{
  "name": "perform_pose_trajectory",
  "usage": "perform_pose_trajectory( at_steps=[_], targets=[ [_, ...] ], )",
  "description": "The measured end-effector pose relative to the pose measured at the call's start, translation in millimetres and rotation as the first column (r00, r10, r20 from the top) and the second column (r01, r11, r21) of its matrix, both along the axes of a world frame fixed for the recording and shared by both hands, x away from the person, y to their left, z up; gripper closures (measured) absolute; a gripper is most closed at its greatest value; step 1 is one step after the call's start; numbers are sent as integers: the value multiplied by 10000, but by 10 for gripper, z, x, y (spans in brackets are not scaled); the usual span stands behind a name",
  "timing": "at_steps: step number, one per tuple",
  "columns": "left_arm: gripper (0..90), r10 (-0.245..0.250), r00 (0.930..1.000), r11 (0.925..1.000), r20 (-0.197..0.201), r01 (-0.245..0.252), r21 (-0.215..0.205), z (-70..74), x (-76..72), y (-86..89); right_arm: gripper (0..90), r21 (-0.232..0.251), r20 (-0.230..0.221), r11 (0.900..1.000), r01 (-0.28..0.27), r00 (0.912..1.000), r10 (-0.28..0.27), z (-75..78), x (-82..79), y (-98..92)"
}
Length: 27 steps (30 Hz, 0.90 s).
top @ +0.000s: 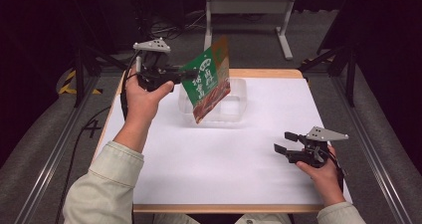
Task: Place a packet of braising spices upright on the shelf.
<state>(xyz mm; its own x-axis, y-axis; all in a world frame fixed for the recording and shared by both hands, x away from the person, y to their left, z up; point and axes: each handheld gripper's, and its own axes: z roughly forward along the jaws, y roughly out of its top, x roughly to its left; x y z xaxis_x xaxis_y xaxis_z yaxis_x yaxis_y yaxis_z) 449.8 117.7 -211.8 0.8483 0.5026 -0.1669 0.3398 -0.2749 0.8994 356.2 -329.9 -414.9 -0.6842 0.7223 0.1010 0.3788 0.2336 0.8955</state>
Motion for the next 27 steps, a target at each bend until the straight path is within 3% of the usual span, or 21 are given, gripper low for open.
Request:
perform_pose_trajectory(
  at_steps=[11,18,27],
  targets=[
    [900,752,9970,9970,-183,-749,169,74,206,-28,310,33,24,10000,-54,10000,54,2,12,5],
    [900,1072,9942,9939,-29,-1071,259,55,340,-46,310,44,31,10000,-43,10000,43,4,8,-7],
    [900,1642,9860,9863,-294,-1645,-84,-7,465,-71,312,49,15,9999,-108,9999,108,-1,14,5]
  ],
)
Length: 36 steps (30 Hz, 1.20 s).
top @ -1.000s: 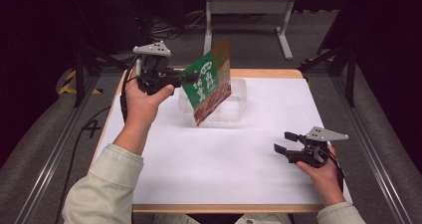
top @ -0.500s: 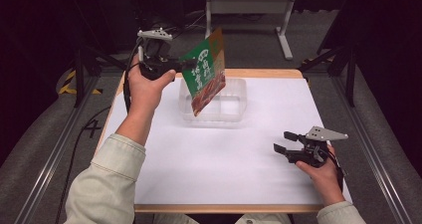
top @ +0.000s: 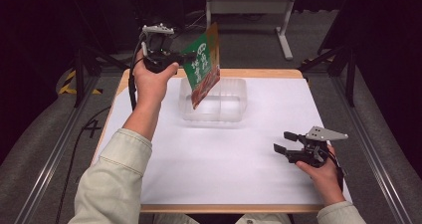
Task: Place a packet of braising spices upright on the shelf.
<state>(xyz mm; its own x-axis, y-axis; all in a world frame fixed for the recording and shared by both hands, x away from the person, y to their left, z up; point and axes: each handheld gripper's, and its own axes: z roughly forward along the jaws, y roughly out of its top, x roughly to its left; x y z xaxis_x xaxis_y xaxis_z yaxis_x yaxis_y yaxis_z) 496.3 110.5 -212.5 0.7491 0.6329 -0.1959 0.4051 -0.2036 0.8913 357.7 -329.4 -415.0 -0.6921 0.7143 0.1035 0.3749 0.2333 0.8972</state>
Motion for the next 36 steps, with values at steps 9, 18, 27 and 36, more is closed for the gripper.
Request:
perform_pose_trajectory(
  at_steps=[9,18,27,36],
  targets=[
    [900,128,9999,9999,17,-128,-30,-96,99,-42,312,67,-24,10000,14,10000,-14,1,-1,-21],
    [900,248,9997,9997,-45,-249,-54,-200,135,-88,312,64,-28,10000,-23,10000,23,0,-4,-13],
    [900,438,9990,9990,-39,-438,81,-301,180,-99,310,23,-54,10000,-52,10000,52,-8,-2,-10],
    [900,503,9986,9987,-136,-501,124,-392,185,-97,310,22,-63,10000,-66,10000,66,-12,-4,-5]
  ],
)
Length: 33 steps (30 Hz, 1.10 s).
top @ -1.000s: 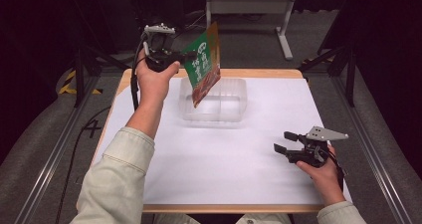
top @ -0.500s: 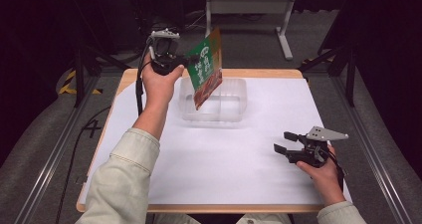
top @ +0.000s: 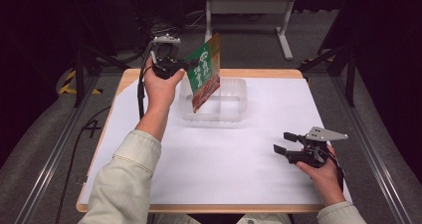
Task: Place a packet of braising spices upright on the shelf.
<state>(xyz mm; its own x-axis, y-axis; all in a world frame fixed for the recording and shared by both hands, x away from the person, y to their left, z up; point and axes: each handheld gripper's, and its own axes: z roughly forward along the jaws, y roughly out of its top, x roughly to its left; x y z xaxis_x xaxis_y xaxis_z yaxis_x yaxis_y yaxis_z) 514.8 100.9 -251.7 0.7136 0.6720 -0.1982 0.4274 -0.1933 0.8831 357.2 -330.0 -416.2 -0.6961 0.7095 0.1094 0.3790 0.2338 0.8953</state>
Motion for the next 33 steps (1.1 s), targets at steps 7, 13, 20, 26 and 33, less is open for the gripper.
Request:
perform_pose_trajectory(
  at_steps=[7,13,20,26,33],
  targets=[
    [900,-19,9999,10000,-102,19,37,-88,30,-15,309,-57,-15,10000,-39,10000,39,-7,2,9],
    [900,-71,9997,9999,-237,73,101,-167,57,-47,308,-58,-27,10000,-52,10000,52,-10,2,9],
    [900,-116,9986,9999,-520,115,-35,-246,59,-31,307,-71,-41,9999,-76,10000,76,-11,1,14],
    [899,-110,9985,9999,-544,108,-33,-296,65,-13,306,-114,-34,9999,-115,9999,114,-16,4,24],
    [898,-60,9978,10000,-661,56,-59,-333,70,-6,305,-147,-39,9998,-110,9999,109,-22,6,25]
  ],
)
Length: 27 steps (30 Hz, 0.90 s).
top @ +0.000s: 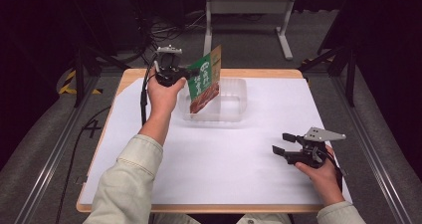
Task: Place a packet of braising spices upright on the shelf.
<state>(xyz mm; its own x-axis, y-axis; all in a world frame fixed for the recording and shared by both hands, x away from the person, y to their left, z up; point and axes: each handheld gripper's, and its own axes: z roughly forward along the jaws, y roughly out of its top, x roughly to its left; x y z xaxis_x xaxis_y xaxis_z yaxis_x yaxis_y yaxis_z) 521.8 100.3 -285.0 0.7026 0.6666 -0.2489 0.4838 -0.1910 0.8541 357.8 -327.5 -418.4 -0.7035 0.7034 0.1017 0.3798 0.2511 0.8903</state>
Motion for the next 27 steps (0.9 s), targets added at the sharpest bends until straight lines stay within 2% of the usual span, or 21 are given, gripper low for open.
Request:
perform_pose_trajectory(
  at_steps=[2,6,11,21,26,27],
  targets=[
    [898,3,10000,10000,6,-3,49,-22,9,13,305,-2,0,10000,-4,10000,4,-1,0,-1],
    [897,139,9998,9998,-134,-140,-105,-40,3,39,305,9,-24,10000,6,10000,-5,-4,1,3],
    [893,203,9998,9998,-85,-203,-42,-48,2,60,304,-7,-54,10000,-14,10000,14,-9,5,12],
    [875,447,9984,9988,-360,-454,-201,-123,22,196,303,-46,-43,10000,-44,10000,44,-12,7,21],
    [783,649,9975,9976,-294,-656,-225,-128,23,210,303,-53,-48,10000,-41,10000,41,-13,9,22],
    [738,679,9973,9973,-267,-686,-250,-130,24,207,303,-61,-53,10000,-40,10000,40,-14,10,23]
  ],
)
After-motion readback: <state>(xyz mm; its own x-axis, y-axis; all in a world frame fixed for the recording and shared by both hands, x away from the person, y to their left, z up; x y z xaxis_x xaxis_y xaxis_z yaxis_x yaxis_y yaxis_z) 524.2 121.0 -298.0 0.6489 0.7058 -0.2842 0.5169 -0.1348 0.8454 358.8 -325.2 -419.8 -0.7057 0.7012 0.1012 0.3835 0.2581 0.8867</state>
